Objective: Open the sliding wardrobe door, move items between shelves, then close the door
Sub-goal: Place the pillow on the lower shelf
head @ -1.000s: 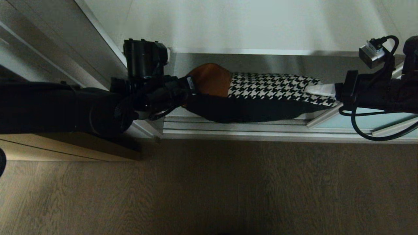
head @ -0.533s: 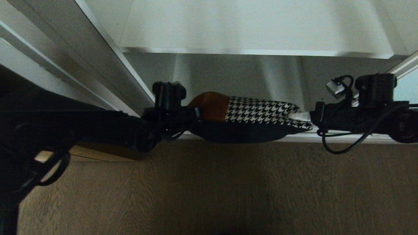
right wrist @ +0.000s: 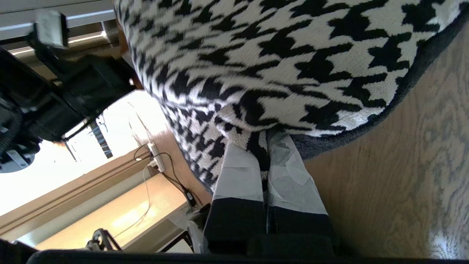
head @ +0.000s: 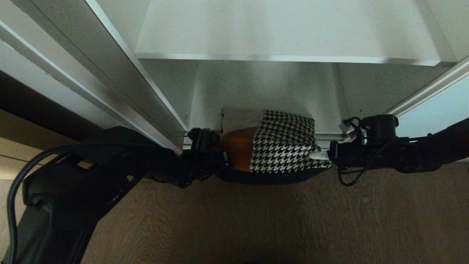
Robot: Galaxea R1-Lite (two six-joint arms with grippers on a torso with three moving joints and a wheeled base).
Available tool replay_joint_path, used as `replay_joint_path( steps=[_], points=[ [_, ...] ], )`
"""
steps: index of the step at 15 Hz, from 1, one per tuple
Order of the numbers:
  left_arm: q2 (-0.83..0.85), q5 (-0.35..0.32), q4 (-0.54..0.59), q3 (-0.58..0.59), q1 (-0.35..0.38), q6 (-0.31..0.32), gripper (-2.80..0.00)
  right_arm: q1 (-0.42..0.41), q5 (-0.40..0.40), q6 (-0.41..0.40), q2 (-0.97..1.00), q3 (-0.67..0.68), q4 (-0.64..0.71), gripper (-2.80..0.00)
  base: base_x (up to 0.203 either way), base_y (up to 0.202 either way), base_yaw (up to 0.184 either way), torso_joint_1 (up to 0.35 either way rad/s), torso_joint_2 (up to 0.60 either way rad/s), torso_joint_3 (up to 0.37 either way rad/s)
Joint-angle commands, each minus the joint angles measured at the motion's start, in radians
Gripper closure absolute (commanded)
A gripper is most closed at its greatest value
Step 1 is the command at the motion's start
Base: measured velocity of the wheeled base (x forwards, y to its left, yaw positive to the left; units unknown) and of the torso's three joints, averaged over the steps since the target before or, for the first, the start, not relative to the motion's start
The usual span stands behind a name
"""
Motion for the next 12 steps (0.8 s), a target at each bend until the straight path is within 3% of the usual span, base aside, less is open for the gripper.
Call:
replay_joint_path(
  steps=[1, 4, 7, 12],
  points=[
    [0.039, 0.0, 0.034, 0.018, 0.0, -0.002, 0.0, 0.001, 0.002, -0.001, 0.051, -0.011, -0.004, 0.0, 0.0, 0.0, 0.0, 0.0, 0.0, 0.0],
    [0.025, -0.006, 0.035, 0.005, 0.0, -0.006, 0.0, -0.002, 0.0, 0.003, 0.045, -0.032, -0.002, 0.0, 0.0, 0.0, 0.0, 0.0, 0.0, 0.0],
    [-0.102, -0.006, 0.016, -0.011, 0.0, -0.012, 0.0, -0.013, 0.005, 0.003, -0.072, -0.013, -0.008, 0.0, 0.0, 0.0, 0.0, 0.0, 0.0, 0.0],
    [-0.193, -0.002, 0.01, -0.202, 0.0, -0.003, 0.0, -0.008, 0.031, 0.008, -0.201, -0.092, -0.02, 0.0, 0.0, 0.0, 0.0, 0.0, 0.0, 0.0]
  ],
)
